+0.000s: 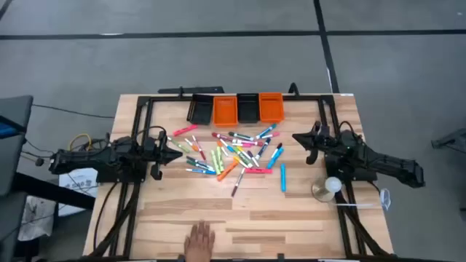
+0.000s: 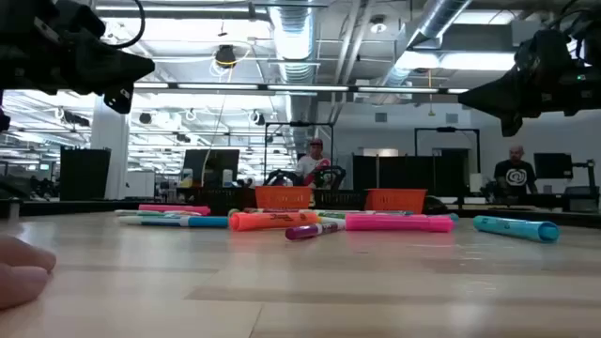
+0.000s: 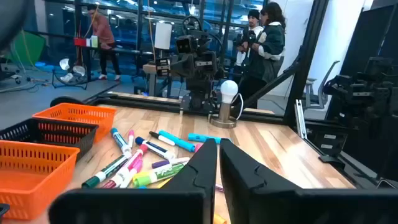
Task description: Pick & Place Markers
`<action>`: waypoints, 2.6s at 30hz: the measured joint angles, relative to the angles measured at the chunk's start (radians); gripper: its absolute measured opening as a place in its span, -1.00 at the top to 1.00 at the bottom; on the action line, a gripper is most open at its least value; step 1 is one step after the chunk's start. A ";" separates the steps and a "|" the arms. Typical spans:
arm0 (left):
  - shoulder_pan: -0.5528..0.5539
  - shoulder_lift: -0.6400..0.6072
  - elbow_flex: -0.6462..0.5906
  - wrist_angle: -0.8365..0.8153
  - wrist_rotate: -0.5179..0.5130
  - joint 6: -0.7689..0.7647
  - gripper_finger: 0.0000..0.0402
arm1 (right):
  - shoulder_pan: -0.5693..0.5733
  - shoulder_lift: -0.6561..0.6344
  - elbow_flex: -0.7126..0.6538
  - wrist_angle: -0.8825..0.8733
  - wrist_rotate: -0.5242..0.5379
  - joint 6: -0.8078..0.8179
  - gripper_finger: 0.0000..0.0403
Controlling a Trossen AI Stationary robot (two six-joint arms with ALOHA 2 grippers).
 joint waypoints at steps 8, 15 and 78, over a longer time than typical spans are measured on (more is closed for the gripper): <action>0.000 0.000 0.000 0.000 0.000 0.000 0.92 | 0.000 0.000 0.000 0.000 0.000 0.000 1.00; 0.000 0.000 0.000 0.000 0.000 0.000 0.92 | 0.000 0.000 0.000 0.000 0.000 0.000 1.00; -0.036 0.280 0.000 0.218 0.072 -0.341 0.92 | 0.000 0.000 0.019 0.016 -0.233 0.104 1.00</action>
